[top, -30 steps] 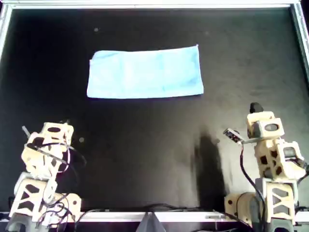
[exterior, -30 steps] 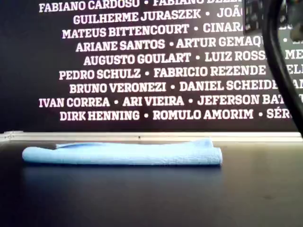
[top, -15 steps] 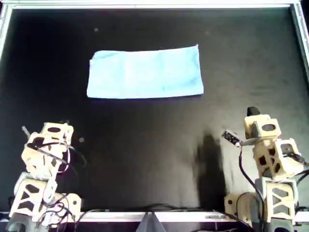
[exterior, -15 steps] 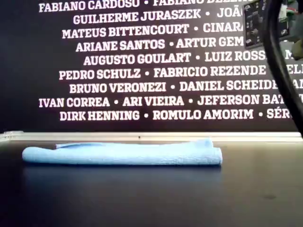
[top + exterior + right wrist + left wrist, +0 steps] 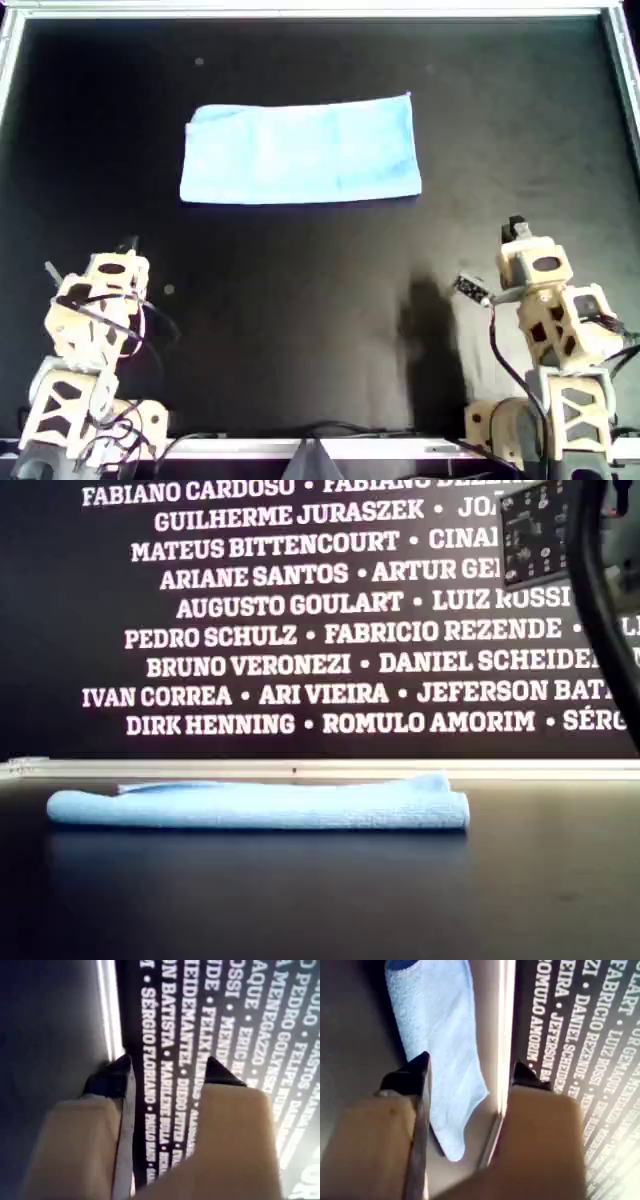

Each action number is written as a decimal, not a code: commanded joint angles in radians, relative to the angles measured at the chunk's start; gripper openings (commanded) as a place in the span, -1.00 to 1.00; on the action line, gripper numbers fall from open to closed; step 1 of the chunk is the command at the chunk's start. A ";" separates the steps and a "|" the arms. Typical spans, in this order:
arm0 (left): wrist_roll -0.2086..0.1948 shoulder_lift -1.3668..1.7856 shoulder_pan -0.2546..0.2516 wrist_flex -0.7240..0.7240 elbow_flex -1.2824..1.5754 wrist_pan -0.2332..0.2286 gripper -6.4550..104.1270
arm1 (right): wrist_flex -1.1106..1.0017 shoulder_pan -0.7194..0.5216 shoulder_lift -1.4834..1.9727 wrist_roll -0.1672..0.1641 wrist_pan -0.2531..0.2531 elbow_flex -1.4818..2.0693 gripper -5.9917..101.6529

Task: Fold a cloth

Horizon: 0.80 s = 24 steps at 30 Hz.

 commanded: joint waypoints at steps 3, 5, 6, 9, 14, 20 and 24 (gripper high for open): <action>0.006 0.011 0.008 0.002 -0.012 0.011 0.17 | 0.005 0.064 -0.015 -0.005 -0.009 0.008 0.23; -0.002 0.008 0.008 0.002 -0.012 0.011 0.17 | 0.005 0.064 -0.038 -0.005 -0.009 0.008 0.23; -0.009 -0.009 0.008 0.002 -0.012 0.011 0.17 | 0.005 0.066 -0.061 -0.005 -0.009 0.006 0.23; -0.012 -0.149 0.008 0.000 -0.035 0.011 0.17 | 0.003 0.069 -0.187 -0.005 -0.011 -0.005 0.23; -0.012 -0.534 0.006 -0.025 -0.181 0.011 0.17 | 0.002 0.110 -0.502 -0.006 -0.020 -0.195 0.23; -0.012 -0.908 0.006 -0.025 -0.525 0.011 0.20 | 0.002 0.204 -1.060 0.011 -0.074 -0.601 0.23; 0.003 -1.055 0.006 -0.026 -0.637 0.011 0.35 | 0.002 0.215 -1.344 0.015 -0.075 -0.813 0.23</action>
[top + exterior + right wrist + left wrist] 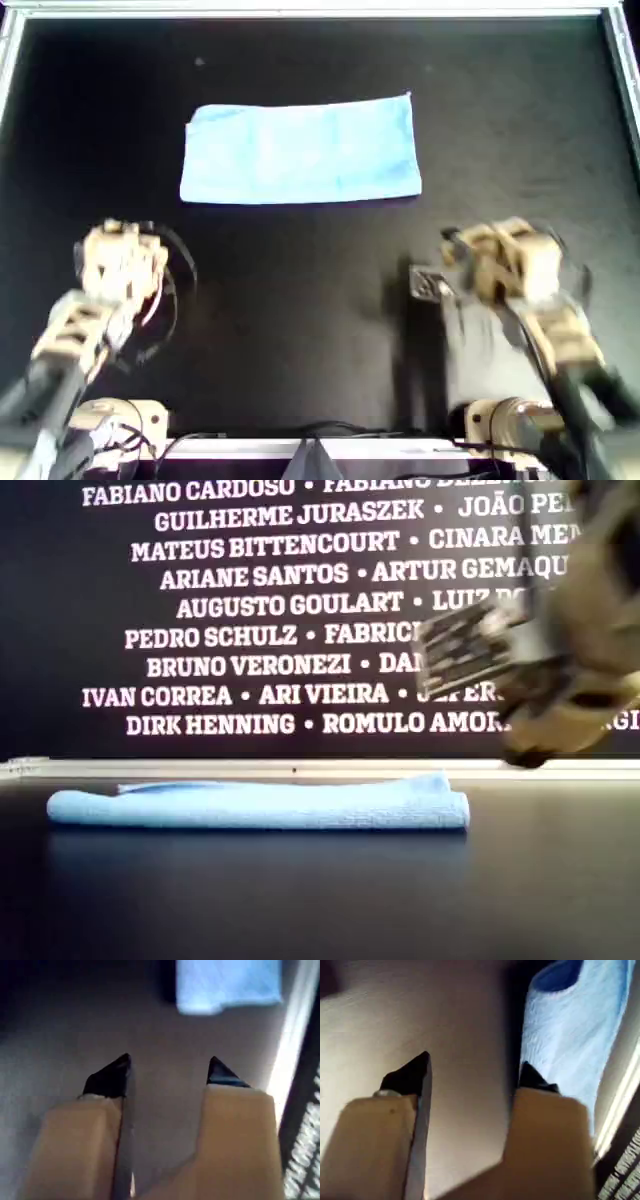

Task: Fold a cloth

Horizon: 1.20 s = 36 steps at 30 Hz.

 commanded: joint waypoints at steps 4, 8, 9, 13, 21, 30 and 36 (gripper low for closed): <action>0.008 -0.173 0.006 -0.026 -0.178 0.003 0.49 | -0.009 0.008 -0.342 0.006 -0.021 -0.313 0.24; 0.002 -0.278 0.006 -0.026 -0.239 0.003 0.50 | -0.009 0.008 -0.391 0.006 -0.066 -0.393 0.23; -0.002 -0.302 0.006 -0.026 -0.261 0.003 0.50 | -0.009 0.008 -0.393 0.006 -0.074 -0.408 0.23; 0.006 -0.393 0.006 -0.026 -0.344 0.003 0.51 | -0.009 0.008 -0.394 0.005 -0.064 -0.451 0.23; -0.006 -0.581 0.006 -0.026 -0.511 0.002 0.52 | -0.009 0.014 -0.407 0.006 -0.063 -0.482 0.23; 0.002 -0.690 0.006 -0.026 -0.626 0.002 0.52 | -0.008 0.012 -0.588 0.006 -0.061 -0.584 0.23; 0.006 -0.727 0.006 -0.026 -0.681 0.002 0.52 | 0.011 0.012 -0.660 0.008 -0.061 -0.693 0.23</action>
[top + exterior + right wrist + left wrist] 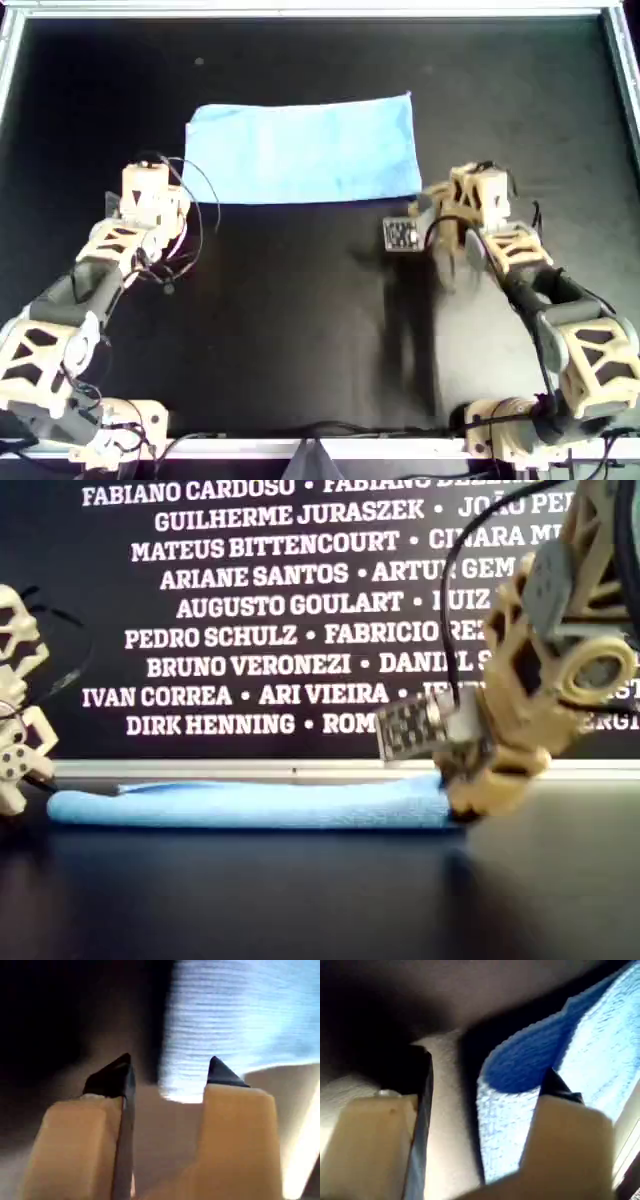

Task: Fold a cloth

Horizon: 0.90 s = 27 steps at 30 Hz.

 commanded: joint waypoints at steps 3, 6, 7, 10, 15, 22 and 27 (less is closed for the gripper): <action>0.003 -0.037 0.005 -0.020 -0.094 0.002 0.52 | 0.012 0.003 -0.029 0.006 0.005 -0.140 0.23; 0.003 -0.078 -0.003 -0.020 -0.132 0.002 0.52 | 0.012 0.003 -0.031 0.005 0.005 -0.153 0.23; 0.003 -0.092 -0.009 -0.020 -0.141 0.002 0.52 | 0.012 0.003 -0.031 0.005 -0.002 -0.153 0.23; 0.003 -0.114 -0.029 -0.020 -0.153 0.002 0.52 | 0.014 0.002 -0.031 0.003 -0.006 -0.150 0.23; 0.003 -0.112 -0.034 -0.020 -0.153 0.002 0.52 | 0.014 -0.011 -0.020 -0.011 0.003 -0.130 0.23; 0.003 -0.104 -0.032 -0.020 -0.140 0.000 0.52 | 0.014 -0.026 0.002 -0.014 -0.003 -0.101 0.23; 0.003 -0.107 -0.034 -0.020 -0.135 0.000 0.52 | 0.015 -0.028 0.002 0.003 0.005 -0.094 0.29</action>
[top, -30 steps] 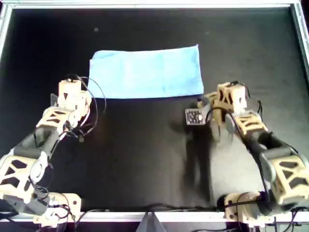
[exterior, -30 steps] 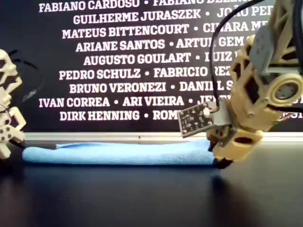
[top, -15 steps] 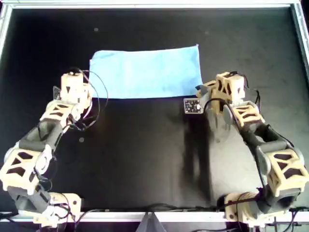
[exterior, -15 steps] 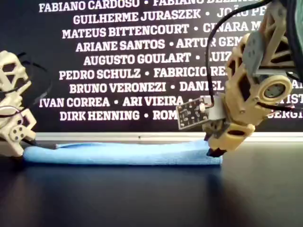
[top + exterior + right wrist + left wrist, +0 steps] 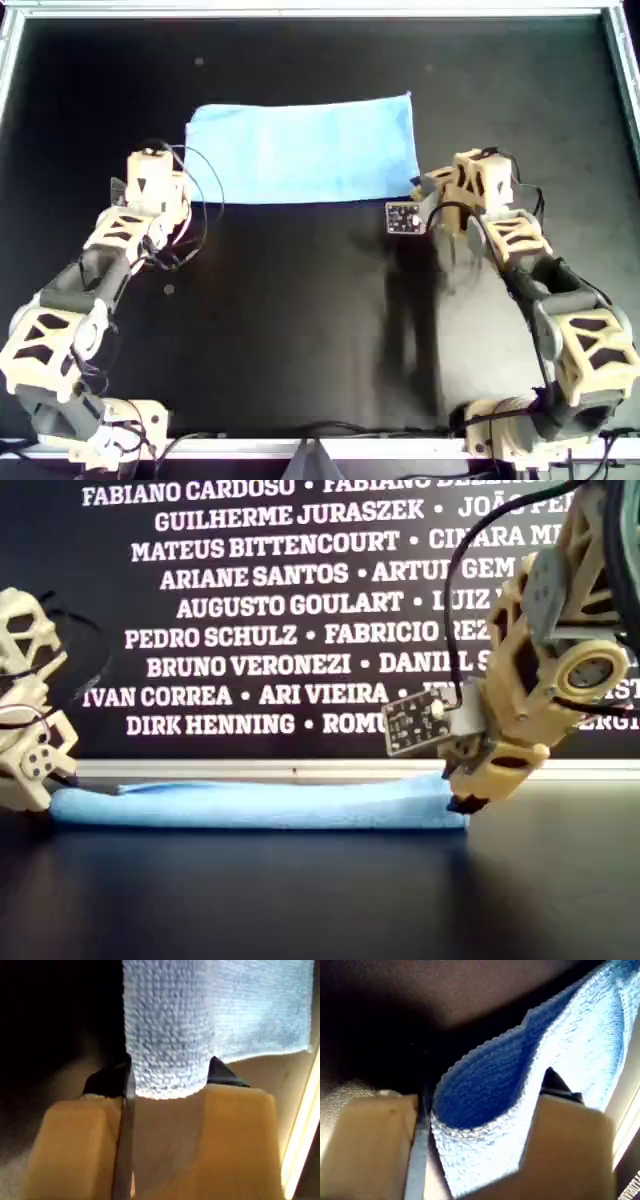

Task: Fold a cloth

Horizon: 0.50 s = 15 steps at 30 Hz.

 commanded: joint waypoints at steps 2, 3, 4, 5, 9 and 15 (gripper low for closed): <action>-0.005 0.000 -0.021 -0.011 -0.009 0.003 0.52 | 0.031 -0.008 0.054 0.005 0.006 -0.012 0.40; -0.008 -0.002 -0.021 -0.011 -0.012 0.003 0.52 | 0.052 -0.008 0.052 0.005 0.006 -0.018 0.46; -0.008 -0.003 -0.021 -0.011 -0.014 0.003 0.52 | 0.081 -0.008 0.052 0.005 0.006 -0.032 0.53; -0.009 -0.003 -0.021 -0.011 -0.017 0.003 0.52 | 0.115 -0.006 0.044 0.005 0.008 -0.040 0.59; -0.009 -0.005 -0.021 -0.011 -0.018 0.003 0.52 | 0.215 0.006 0.023 0.005 0.009 -0.087 0.72; 0.002 -0.005 -0.021 -0.011 -0.018 0.003 0.52 | 0.241 0.014 -0.083 0.005 0.014 -0.249 0.73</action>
